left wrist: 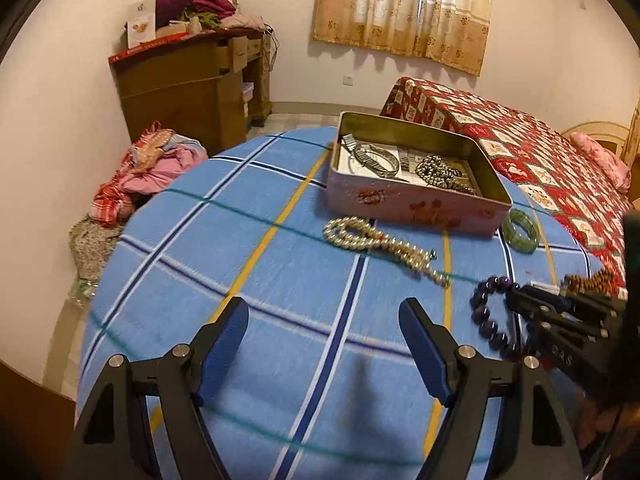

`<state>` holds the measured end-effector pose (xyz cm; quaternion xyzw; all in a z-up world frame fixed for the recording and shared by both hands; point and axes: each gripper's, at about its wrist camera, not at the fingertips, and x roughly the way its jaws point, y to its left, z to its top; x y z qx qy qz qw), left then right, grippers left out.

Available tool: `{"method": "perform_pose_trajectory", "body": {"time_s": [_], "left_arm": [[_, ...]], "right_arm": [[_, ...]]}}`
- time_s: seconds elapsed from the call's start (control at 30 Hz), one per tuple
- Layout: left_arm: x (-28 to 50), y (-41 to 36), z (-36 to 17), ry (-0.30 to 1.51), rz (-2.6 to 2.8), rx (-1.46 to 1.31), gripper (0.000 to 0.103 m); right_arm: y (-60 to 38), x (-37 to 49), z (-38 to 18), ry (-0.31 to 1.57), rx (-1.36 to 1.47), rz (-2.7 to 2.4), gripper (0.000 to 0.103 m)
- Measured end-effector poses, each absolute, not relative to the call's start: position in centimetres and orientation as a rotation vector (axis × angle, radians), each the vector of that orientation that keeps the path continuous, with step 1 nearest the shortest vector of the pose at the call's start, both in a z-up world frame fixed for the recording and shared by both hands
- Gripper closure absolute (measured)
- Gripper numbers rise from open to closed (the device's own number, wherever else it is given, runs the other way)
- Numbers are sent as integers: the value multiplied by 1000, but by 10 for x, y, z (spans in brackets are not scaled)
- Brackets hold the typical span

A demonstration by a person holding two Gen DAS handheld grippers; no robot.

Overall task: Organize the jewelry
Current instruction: 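Grasp the dark purple bead bracelet with the right tool and lift it, then lift the pearl necklace with the left tool while the right tool holds the bracelet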

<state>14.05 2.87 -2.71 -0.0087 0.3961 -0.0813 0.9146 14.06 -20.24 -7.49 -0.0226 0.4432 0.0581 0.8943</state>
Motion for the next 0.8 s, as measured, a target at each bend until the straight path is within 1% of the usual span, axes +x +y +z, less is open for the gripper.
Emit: {"method": "perform_pose_trajectory", "body": {"time_s": [0.13, 0.27, 0.4, 0.53, 0.57, 0.6, 0.63, 0.8], "left_arm": [[159, 16, -29, 826, -197, -43, 25], [177, 9, -31, 842, -194, -90, 25], [198, -4, -37, 865, -172, -135, 25], [213, -22, -46, 889, -133, -106, 26], [216, -25, -49, 899, -120, -103, 30], [220, -27, -53, 914, -108, -105, 48], [223, -28, -55, 917, -87, -100, 55], [225, -31, -55, 894, -68, -83, 67]], "right_arm": [[-210, 135, -66, 877, 41, 137, 86], [-220, 122, -44, 765, 161, 152, 86], [-217, 109, -25, 683, 191, 155, 86], [-218, 103, -11, 628, 203, 156, 86], [-218, 101, -9, 621, 199, 157, 86], [-218, 99, -7, 612, 193, 155, 86], [-218, 98, -5, 604, 188, 154, 86], [-218, 92, 2, 569, 168, 159, 86]]}}
